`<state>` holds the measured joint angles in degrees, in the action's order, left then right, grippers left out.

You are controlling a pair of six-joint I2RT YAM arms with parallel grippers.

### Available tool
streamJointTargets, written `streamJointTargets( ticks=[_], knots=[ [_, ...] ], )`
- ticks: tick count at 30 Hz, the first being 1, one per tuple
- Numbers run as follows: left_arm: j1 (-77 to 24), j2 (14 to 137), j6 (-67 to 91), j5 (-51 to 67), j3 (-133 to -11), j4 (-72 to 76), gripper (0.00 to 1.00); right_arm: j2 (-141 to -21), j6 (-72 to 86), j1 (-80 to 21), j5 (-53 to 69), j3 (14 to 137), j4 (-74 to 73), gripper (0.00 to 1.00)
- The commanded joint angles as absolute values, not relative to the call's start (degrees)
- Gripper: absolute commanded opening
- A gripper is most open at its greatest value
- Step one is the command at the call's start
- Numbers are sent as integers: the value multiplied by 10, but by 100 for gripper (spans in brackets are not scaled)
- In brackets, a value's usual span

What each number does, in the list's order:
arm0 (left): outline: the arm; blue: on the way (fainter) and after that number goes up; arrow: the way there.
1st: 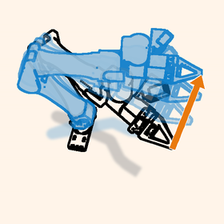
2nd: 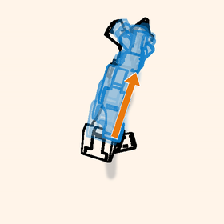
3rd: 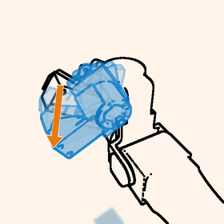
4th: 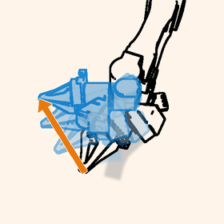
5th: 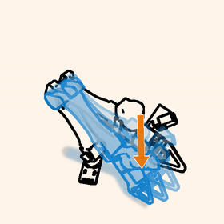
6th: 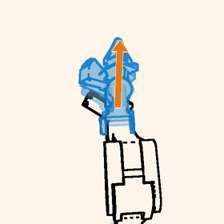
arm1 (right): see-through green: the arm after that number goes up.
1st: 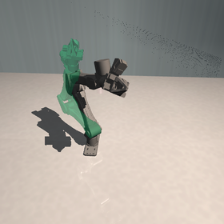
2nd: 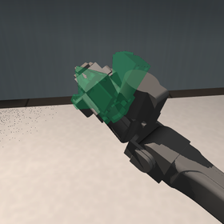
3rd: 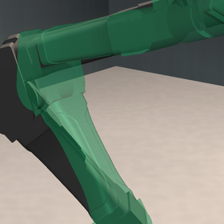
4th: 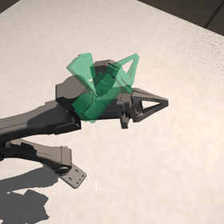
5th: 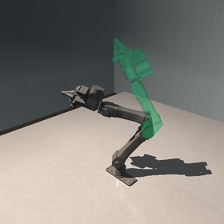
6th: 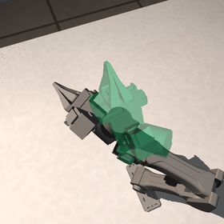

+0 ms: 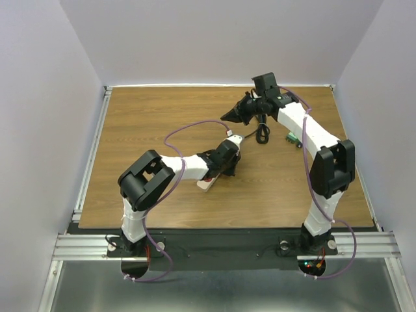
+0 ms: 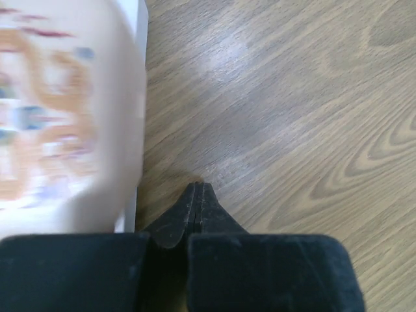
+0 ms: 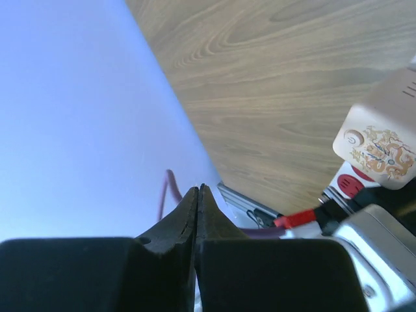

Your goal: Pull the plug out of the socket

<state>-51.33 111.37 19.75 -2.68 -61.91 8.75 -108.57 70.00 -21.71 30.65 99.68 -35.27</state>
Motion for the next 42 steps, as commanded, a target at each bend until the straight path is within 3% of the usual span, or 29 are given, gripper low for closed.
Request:
streamJointTargets(
  ticks=[1, 5, 8, 21, 25, 29, 42],
  knots=[
    [-517, 1182, 197, -3, -565, -80, 0, -1051, 675, -203, 301, 965, -335, 0],
    [-518, 1146, 198, -4, -575, -93, 0, -1035, 653, -187, 280, 943, -344, 0],
    [-519, 1052, 195, -3, -595, -127, 0, -1018, 638, -171, 265, 928, -347, 0],
    [-494, 875, 195, 48, -822, -318, 0, -986, 513, -140, 164, 868, -416, 10],
    [-397, 834, 207, 26, -838, -335, 0, -980, 485, -140, 142, 809, -417, 0],
    [-299, 842, 177, 10, -820, -331, 0, -972, 471, -141, 138, 768, -415, 0],
    [-295, 953, 157, 77, -694, -186, 0, -1113, 435, -159, 206, 801, -365, 0]
  ],
)
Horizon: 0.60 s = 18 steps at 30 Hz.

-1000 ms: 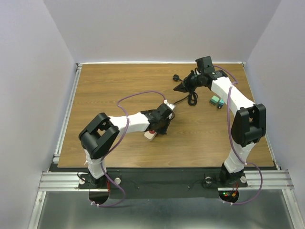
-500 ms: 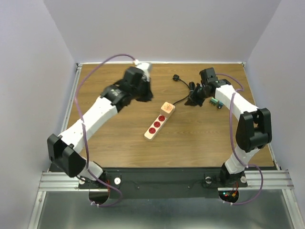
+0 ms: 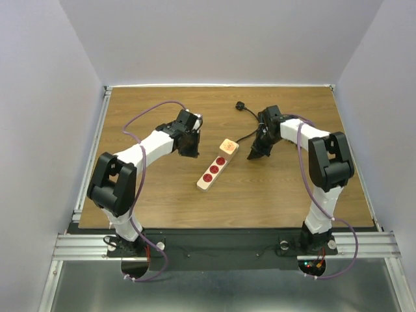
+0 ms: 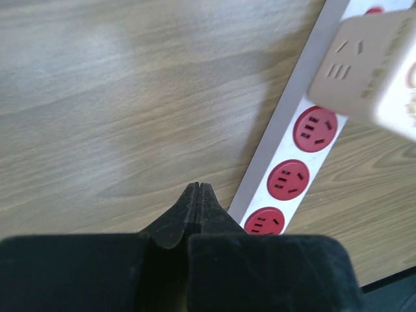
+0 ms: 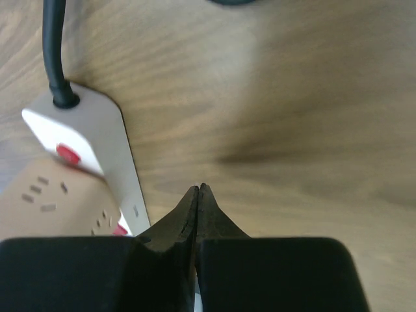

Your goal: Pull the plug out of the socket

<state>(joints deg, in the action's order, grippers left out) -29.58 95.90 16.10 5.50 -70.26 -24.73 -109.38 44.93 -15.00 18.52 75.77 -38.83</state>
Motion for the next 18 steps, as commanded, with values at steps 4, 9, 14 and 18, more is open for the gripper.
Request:
streamJointTargets(
  ticks=[4, 9, 14, 18],
  knots=[
    [-304, 975, 161, 96, -683, -171, 0, -1150, 418, -169, 231, 834, -360, 0],
    [-322, 998, 163, 127, -667, -147, 0, -1204, 401, -176, 269, 879, -359, 0],
    [-358, 1022, 173, 150, -639, -115, 0, -1248, 378, -185, 316, 925, -360, 1],
    [-367, 1036, 183, 168, -597, -77, 0, -1288, 360, -194, 380, 974, -362, 0]
  ],
)
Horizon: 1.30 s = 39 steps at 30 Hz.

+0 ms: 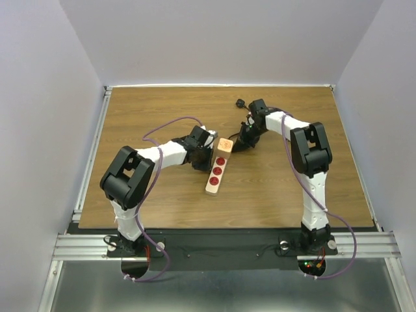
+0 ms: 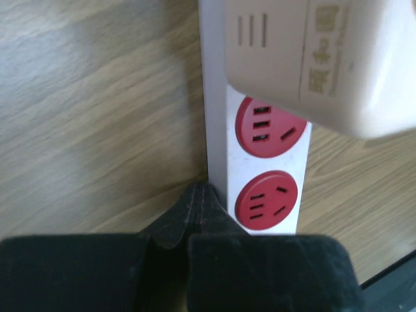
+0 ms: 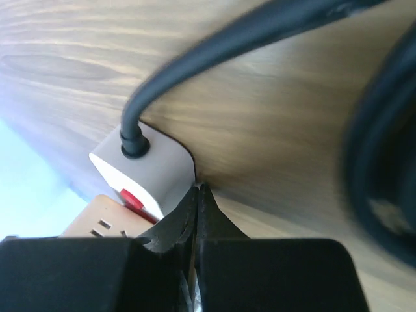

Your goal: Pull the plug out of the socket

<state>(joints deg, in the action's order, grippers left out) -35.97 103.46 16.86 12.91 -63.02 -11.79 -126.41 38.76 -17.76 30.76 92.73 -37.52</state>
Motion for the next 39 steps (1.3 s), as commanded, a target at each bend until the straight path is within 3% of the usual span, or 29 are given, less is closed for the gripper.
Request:
streamJointTargets(
  ticks=[1, 6, 12, 18, 22, 31, 34, 39],
  knots=[
    [-368, 1036, 185, 171, -579, -72, 0, -1301, 353, -199, 384, 981, -363, 0],
    [-387, 1024, 210, 196, -554, -32, 0, -1336, 336, -218, 425, 1023, -371, 1],
    [-450, 1036, 268, 210, -607, -4, 0, -1367, 292, -259, 487, 1070, -404, 0],
    [-479, 1066, 298, 207, -653, 23, 0, -1348, 256, -275, 488, 1041, -433, 0],
    [-480, 1049, 307, 207, -649, 26, 0, -1308, 243, -272, 412, 1013, -449, 0],
    [-482, 828, 312, 160, -641, -59, 0, -1210, 284, -238, 203, 1034, -472, 3],
    [-460, 758, 317, 135, -662, -111, 0, -1196, 279, -235, 179, 1051, -499, 8],
    [-294, 726, 309, 144, -688, -189, 0, -1174, 268, -234, 160, 1051, -529, 16]
  ],
)
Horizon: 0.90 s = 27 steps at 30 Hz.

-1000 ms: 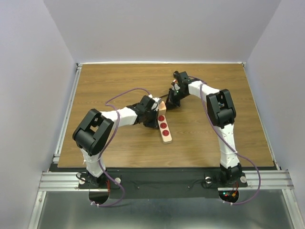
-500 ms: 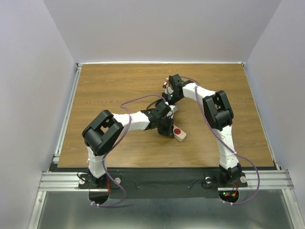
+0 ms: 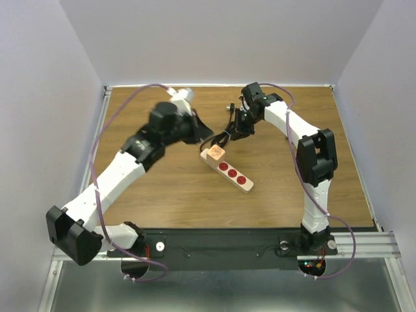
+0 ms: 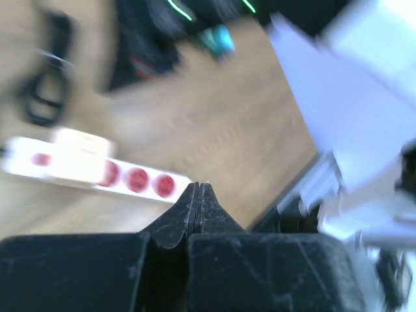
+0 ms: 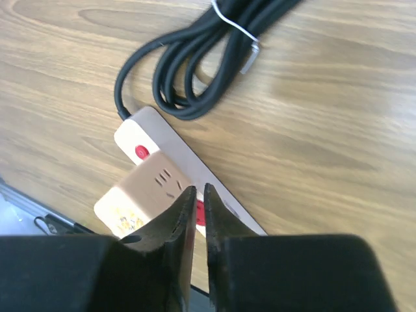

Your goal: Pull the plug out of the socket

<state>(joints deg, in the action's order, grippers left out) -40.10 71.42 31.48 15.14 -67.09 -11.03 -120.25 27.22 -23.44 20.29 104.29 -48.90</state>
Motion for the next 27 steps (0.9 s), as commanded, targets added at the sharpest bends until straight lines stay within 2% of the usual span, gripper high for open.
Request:
streamJointTargets(
  ticks=[1, 4, 7, 13, 20, 27],
  knots=[
    [-274, 741, 299, 145, -710, -203, 0, -1163, 266, -234, 154, 1049, -531, 23],
    [-238, 837, 249, 158, -784, -263, 0, -1132, 263, -234, 135, 1039, -542, 37],
    [-238, 918, 222, 136, -842, -284, 0, -1102, 256, -234, 116, 1034, -563, 45],
    [-237, 1034, 202, 100, -918, -312, 0, -1058, 250, -234, 105, 1016, -583, 48],
    [-239, 1024, 197, 137, -860, -262, 0, -1042, 247, -234, 98, 995, -592, 49],
    [-279, 1074, 164, 151, -860, -281, 0, -1046, 242, -237, 134, 998, -592, 49]
  ],
)
